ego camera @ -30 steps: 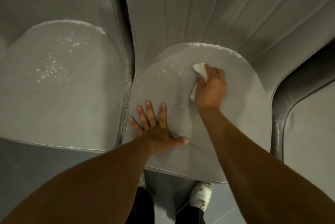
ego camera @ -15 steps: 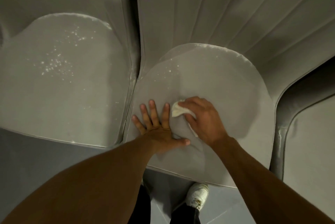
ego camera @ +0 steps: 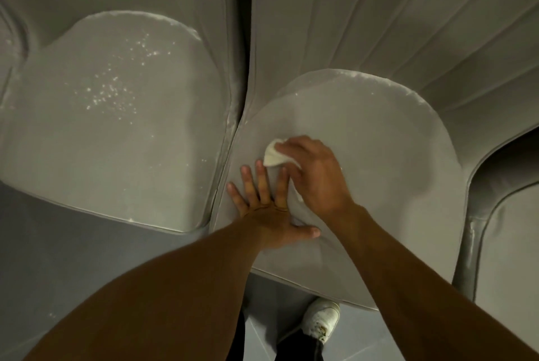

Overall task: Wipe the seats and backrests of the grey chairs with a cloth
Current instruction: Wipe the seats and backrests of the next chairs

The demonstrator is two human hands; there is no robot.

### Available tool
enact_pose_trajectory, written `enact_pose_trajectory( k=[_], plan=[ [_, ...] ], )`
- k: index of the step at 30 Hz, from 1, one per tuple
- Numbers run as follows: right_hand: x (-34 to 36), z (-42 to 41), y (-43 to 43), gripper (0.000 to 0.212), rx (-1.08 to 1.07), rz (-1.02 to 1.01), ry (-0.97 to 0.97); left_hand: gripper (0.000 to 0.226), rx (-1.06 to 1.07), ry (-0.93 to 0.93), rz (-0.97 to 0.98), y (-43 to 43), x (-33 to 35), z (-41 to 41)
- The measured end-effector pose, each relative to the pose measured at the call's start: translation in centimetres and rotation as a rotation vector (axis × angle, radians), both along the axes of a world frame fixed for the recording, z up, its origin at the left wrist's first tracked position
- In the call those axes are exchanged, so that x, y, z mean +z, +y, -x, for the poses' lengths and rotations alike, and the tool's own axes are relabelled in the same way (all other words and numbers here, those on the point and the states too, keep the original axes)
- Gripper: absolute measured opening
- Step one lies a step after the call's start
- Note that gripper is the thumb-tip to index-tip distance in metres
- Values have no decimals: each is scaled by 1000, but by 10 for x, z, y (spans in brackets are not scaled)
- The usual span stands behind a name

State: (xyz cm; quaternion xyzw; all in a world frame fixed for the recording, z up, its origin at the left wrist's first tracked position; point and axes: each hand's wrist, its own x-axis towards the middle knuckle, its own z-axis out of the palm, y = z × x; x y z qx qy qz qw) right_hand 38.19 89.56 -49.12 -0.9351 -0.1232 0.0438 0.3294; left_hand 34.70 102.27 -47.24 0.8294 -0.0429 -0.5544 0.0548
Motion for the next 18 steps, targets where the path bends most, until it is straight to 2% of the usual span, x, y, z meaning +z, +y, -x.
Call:
enact_pose_trajectory(
  k=[3, 9, 11, 13, 18],
  plan=[
    [-2, 2, -24, 34, -25, 40, -43, 137, 19, -26, 30, 1, -5, 3],
    [-3, -73, 1, 38, -490, 53, -5, 139, 23, -45, 51, 4, -10, 6],
    [-1, -84, 18, 38, -565, 10, 21, 140, 19, -53, 42, 4, -10, 5],
    [2, -77, 34, 37, -502, -50, 40, 139, 8, -47, 21, 3, -11, 5],
    [2, -21, 29, 37, -27, -29, -6, 137, -11, 2, -18, 2, -10, 2]
  ],
)
